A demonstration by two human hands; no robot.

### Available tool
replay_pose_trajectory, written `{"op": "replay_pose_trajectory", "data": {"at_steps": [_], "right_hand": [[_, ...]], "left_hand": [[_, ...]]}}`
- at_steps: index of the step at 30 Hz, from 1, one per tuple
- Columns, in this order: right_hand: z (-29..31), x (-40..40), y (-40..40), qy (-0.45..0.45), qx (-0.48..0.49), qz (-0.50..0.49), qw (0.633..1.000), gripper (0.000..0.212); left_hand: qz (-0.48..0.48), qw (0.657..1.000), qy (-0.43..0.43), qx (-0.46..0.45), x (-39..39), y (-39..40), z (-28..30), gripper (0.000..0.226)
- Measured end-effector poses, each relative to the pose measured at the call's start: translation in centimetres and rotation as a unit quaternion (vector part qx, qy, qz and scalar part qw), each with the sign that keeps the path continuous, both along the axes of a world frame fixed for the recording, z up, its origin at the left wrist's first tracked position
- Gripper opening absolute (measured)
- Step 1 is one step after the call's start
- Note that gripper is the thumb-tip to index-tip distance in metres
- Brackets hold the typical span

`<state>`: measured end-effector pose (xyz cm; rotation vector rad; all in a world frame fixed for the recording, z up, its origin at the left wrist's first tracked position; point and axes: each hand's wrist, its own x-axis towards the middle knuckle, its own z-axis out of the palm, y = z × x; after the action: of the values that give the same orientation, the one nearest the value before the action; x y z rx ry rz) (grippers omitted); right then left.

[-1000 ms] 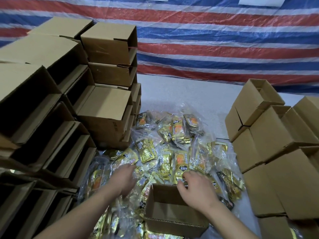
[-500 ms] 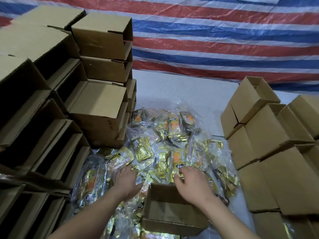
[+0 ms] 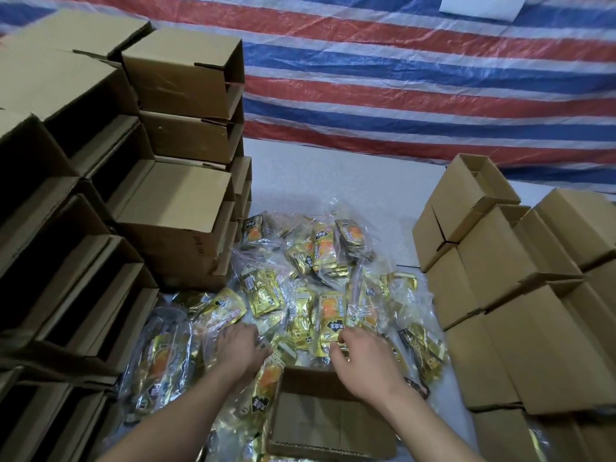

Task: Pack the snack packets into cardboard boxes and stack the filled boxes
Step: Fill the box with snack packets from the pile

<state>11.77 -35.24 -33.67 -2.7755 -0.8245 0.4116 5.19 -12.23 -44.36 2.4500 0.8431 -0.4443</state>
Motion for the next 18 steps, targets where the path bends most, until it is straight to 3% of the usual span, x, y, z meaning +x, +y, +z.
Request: {"op": "replay_pose_trajectory", "data": {"at_steps": [5,10,14,18], "right_hand": [[-0.4,0.2,0.5,0.002,0.03,-0.01,0.999,0.035],[-0.4,0.3,1.4,0.022,0.049,-0.016,0.998,0.037],[0.5,0.9,2.7,0.109,0.151,-0.075,0.98,0.037],[2.4,2.3,5.2,0.238,0.258,-0.135,0.927,0.066]], "left_hand": [[0.038,0.994,-0.084,-0.052,-0.4,0.6,1.9,0.026],[0.136,0.974,-0.155,-0.089,-0.2,1.9,4.4,0.023],[0.162,0.947,-0.255,-0.104,1.0,2.3,7.9,0.026],[0.148,0.922,-0.344,-0.096,2.4,2.1,12.3,0.03]]}}
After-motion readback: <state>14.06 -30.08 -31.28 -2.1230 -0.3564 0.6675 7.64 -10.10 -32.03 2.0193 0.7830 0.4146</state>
